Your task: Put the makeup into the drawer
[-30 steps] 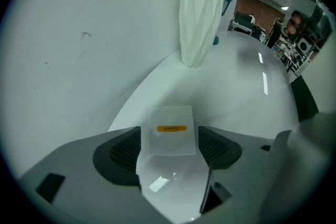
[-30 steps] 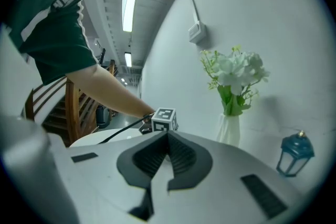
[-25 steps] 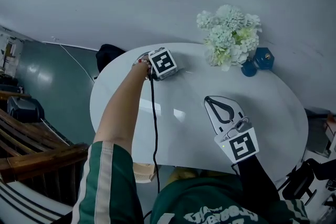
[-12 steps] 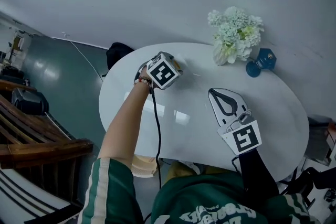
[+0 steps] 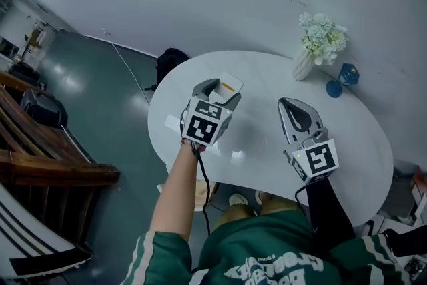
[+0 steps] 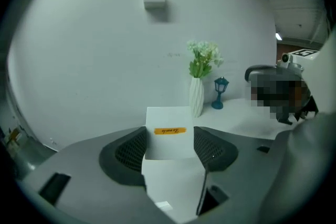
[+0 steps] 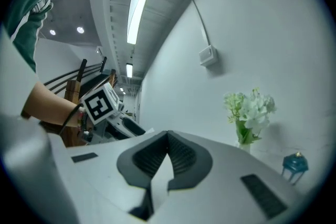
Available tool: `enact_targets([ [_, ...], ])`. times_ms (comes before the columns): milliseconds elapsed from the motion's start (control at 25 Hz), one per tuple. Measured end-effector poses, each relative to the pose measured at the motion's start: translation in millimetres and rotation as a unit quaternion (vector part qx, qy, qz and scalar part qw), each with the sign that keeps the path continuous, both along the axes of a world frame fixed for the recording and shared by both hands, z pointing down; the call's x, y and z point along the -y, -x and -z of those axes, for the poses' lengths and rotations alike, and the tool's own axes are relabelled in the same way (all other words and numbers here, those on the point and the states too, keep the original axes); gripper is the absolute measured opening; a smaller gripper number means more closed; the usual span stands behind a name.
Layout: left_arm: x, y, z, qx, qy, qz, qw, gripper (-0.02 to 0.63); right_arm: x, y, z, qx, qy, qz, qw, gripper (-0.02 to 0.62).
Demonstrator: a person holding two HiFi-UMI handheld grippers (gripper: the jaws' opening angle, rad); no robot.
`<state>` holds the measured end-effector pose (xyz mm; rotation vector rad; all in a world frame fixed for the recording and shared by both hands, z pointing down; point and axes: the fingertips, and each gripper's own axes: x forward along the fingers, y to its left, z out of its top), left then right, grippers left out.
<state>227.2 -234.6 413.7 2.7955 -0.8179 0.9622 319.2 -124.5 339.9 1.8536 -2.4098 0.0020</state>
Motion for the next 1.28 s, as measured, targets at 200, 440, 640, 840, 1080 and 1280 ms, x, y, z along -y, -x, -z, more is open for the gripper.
enact_targets([
  [200, -35, 48, 49, -0.074, -0.04, 0.067, 0.9942, 0.285, -9, 30, 20, -0.015, -0.018, 0.008, 1.0, 0.004],
  [440, -81, 86, 104, -0.148, -0.111, 0.105, 0.9771, 0.285, -21, 73, 40, -0.039, -0.039, 0.043, 0.998, 0.005],
  [640, -113, 118, 119, -0.197, -0.143, 0.138, 0.96, 0.285, -30, 94, 59, -0.042, -0.059, 0.057, 0.996, 0.003],
  [840, -122, 147, 113, -0.206, -0.138, 0.168, 0.9542, 0.285, -40, 116, 61, -0.044, -0.061, 0.064, 0.995, 0.005],
  [1080, -132, 176, 113, -0.206, -0.147, 0.181, 0.9503, 0.285, -45, 145, 56, -0.048, -0.057, 0.086, 0.994, 0.003],
  [1280, -143, 216, 112, -0.2, -0.153, 0.209, 0.945, 0.285, -48, 183, 52, -0.046, -0.055, 0.114, 0.991, 0.004],
])
